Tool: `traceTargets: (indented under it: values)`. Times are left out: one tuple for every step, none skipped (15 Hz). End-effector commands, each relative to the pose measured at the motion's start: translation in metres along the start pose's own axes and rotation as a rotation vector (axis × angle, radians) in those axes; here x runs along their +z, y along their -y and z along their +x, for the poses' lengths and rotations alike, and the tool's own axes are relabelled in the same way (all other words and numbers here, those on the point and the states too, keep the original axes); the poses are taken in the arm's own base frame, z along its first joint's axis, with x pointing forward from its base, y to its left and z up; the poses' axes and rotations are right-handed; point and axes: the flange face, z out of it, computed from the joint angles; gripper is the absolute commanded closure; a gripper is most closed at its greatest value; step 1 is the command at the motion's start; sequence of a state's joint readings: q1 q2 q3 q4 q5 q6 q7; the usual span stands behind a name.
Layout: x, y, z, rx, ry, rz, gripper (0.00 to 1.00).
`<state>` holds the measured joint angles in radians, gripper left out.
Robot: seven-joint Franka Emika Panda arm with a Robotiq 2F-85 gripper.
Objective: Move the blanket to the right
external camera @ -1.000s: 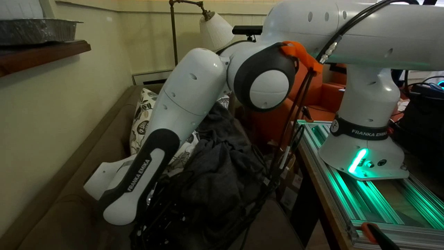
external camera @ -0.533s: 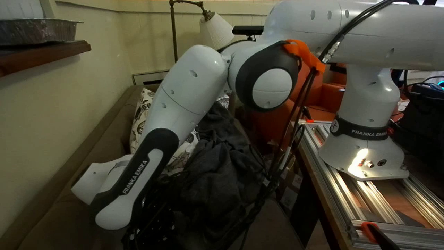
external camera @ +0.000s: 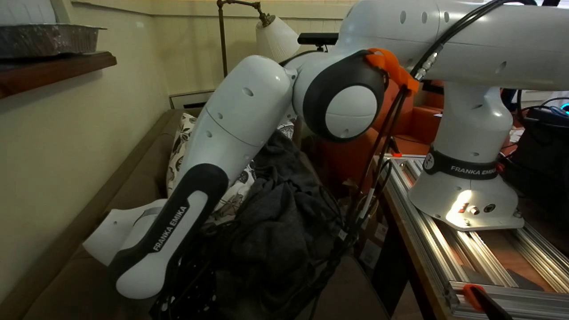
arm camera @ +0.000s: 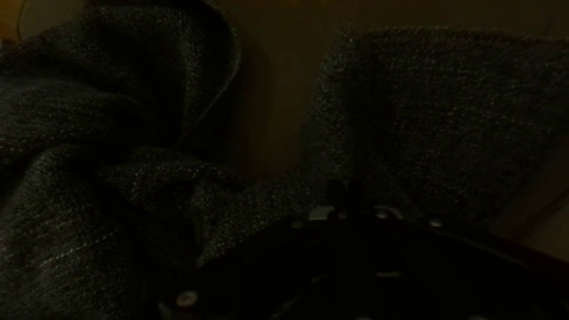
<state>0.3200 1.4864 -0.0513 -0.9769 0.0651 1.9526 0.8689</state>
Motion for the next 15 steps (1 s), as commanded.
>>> traceTargets:
  values:
    - [-0.005,0.005,-0.005,-0.071,-0.026,0.023,0.99]
    - [-0.01,0.006,-0.008,-0.104,-0.026,0.038,0.99]
    - [-0.022,0.01,-0.012,-0.158,-0.066,0.104,0.99]
    - [-0.034,0.009,-0.02,-0.194,-0.09,0.133,0.99]
    - [-0.045,0.01,-0.026,-0.23,-0.122,0.162,0.99]
    - [-0.054,0.011,-0.032,-0.269,-0.144,0.187,0.99]
    - [-0.063,0.011,-0.038,-0.3,-0.173,0.204,0.99]
    - [-0.071,0.011,-0.045,-0.336,-0.191,0.225,0.99]
    - [-0.076,0.01,-0.054,-0.369,-0.198,0.234,0.99]
    - [-0.08,0.009,-0.062,-0.409,-0.215,0.246,0.99]
    - [-0.082,0.007,-0.07,-0.464,-0.235,0.256,0.99]
    - [-0.08,0.006,-0.078,-0.527,-0.254,0.279,0.99]
    - [-0.078,0.003,-0.085,-0.577,-0.27,0.294,0.99]
    - [-0.075,0.001,-0.092,-0.623,-0.3,0.318,0.99]
    - [-0.071,-0.001,-0.098,-0.664,-0.336,0.344,0.99]
